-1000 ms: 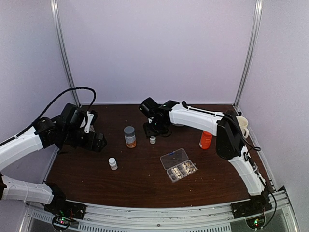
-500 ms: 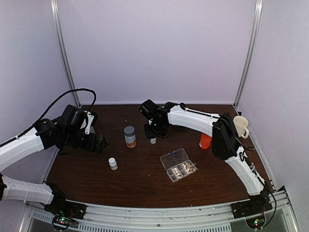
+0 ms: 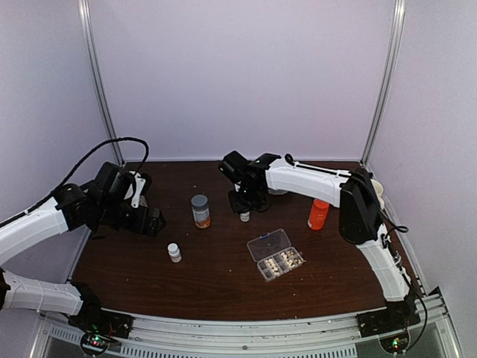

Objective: Sort the pills into containers
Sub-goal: Pick up the pill bottle from the center of the board, then place the pill bottle at the center of the board.

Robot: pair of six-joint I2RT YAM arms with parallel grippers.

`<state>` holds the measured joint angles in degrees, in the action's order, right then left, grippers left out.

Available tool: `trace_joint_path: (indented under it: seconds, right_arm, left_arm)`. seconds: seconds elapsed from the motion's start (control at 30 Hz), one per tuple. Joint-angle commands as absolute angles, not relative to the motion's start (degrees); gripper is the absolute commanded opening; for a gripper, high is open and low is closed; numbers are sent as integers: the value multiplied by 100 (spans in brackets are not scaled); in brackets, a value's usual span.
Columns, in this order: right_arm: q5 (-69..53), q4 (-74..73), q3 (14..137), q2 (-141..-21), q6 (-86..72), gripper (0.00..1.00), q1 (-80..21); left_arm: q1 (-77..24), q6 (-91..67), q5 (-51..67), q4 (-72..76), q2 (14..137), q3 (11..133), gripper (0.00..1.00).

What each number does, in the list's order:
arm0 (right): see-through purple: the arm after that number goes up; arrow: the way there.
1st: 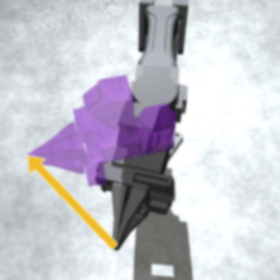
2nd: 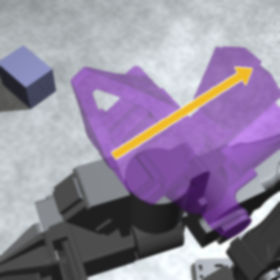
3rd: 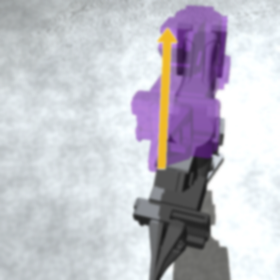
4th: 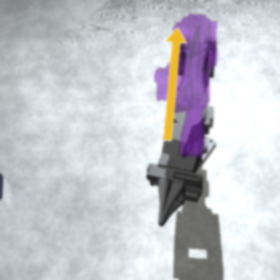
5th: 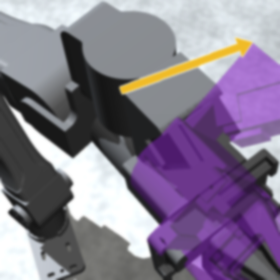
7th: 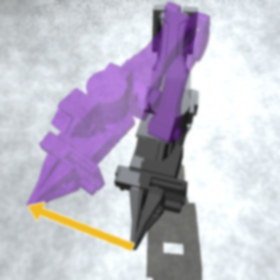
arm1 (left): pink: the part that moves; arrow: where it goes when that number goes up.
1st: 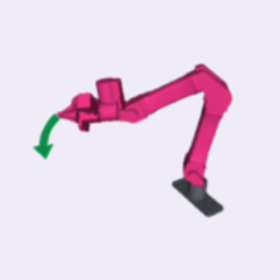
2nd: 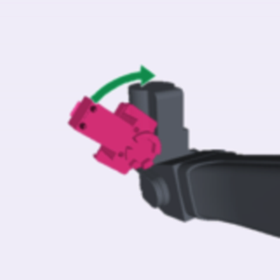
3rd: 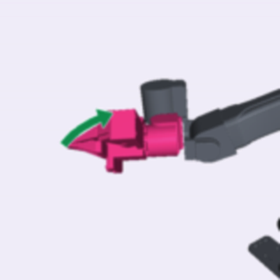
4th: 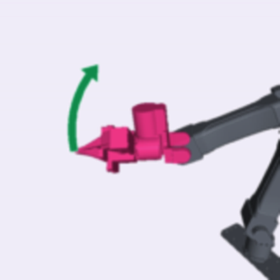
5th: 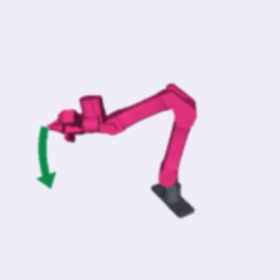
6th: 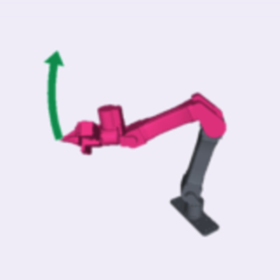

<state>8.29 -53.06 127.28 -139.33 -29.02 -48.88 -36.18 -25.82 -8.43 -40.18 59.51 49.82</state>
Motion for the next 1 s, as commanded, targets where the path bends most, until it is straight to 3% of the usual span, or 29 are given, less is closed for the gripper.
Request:
trace_joint_path:
  seconds: [0.0, 0.5, 0.73, 0.97]
  right_arm:
    - [1445, -5245, 11974, -12754, -2650, 14, -4892]
    - [1657, -4540, 8084, -9377, -2276, 10, -4569]
    - [1589, -4213, 6550, -8350, -2498, 10, -4210]
    - [1566, -3736, 5507, -7775, -2581, 11, -3758]
  left_arm:
    - [-3577, -2423, -613, -3715, 5923, 4881, 97]
    - [-3577, -2777, -304, -3374, 5999, 4445, 97]
    - [-3577, -3315, -1121, -3419, 5927, 4248, 97]
    - [-3577, -3240, -518, -2738, 5330, 3686, 97]
